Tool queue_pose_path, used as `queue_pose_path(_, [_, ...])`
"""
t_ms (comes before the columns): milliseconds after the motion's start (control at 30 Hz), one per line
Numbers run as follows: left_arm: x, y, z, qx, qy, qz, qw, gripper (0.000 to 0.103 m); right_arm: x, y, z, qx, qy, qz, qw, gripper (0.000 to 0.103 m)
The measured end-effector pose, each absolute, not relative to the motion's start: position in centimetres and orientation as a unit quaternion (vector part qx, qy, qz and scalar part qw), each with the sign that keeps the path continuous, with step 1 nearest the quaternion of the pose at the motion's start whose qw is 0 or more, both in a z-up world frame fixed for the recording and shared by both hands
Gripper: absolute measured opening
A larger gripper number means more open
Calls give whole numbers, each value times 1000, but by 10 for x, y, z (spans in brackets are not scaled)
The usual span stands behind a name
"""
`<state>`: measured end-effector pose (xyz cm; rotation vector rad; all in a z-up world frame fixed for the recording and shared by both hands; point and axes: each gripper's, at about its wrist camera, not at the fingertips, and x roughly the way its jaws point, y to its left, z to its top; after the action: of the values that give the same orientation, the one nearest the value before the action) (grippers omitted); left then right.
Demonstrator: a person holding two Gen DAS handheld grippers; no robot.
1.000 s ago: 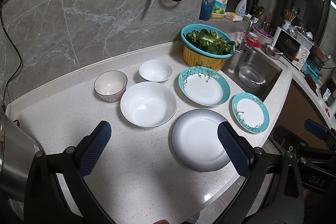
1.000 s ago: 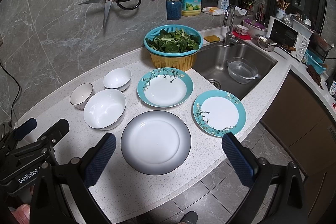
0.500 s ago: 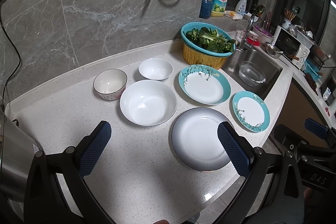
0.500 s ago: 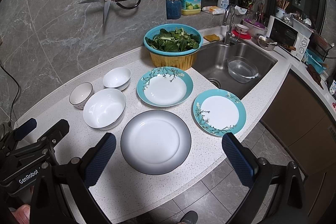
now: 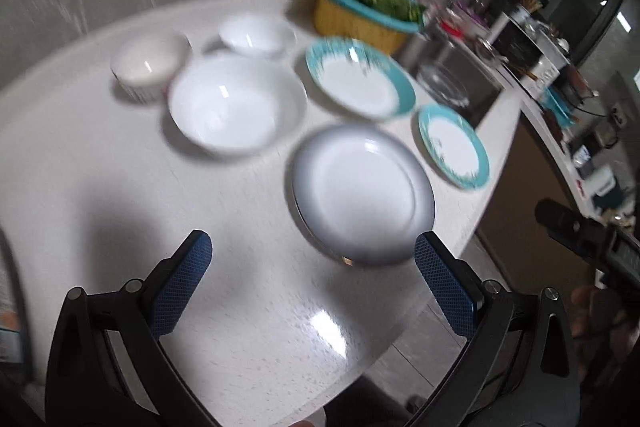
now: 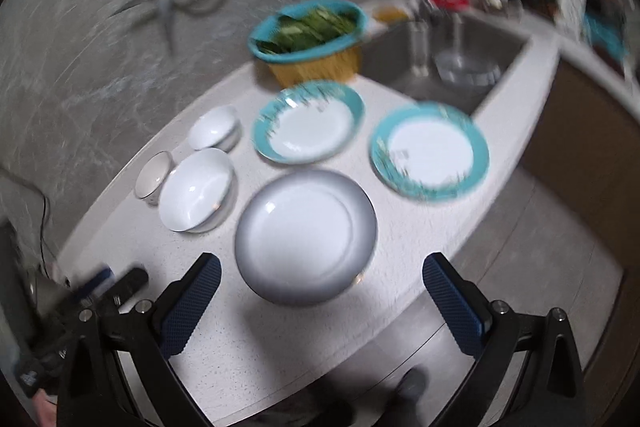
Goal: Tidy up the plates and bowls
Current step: 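Move both tools to the grey-rimmed white plate and close on its rim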
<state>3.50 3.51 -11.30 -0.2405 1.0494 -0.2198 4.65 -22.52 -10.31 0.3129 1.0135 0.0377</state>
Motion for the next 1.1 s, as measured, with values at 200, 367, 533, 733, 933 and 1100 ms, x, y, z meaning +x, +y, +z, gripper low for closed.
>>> queue_pose_path(200, [40,19,-172,-117,482,-178,850,103,66,-258,-157,237,507,81,825,103])
queue_pose_path(367, [57,9,-186,-122,451,-154,871,103,106,-270,-195,263,525,159,794,92])
queue_pose_path(533, [86,-6,-203,-104,499,-97,855,103,149,-279,-223,266,550,211,763,92])
queue_pose_path(733, [114,-6,-242,-158,578,-60,799,102,174,-283,-244,261,567,240,743,82])
queue_pose_path(933, [131,-18,-251,-135,579,-86,800,101,181,-286,-259,284,563,251,734,78])
queue_pose_path(1100, [125,-3,-247,-160,561,-110,805,101,180,-284,-259,277,545,267,745,83])
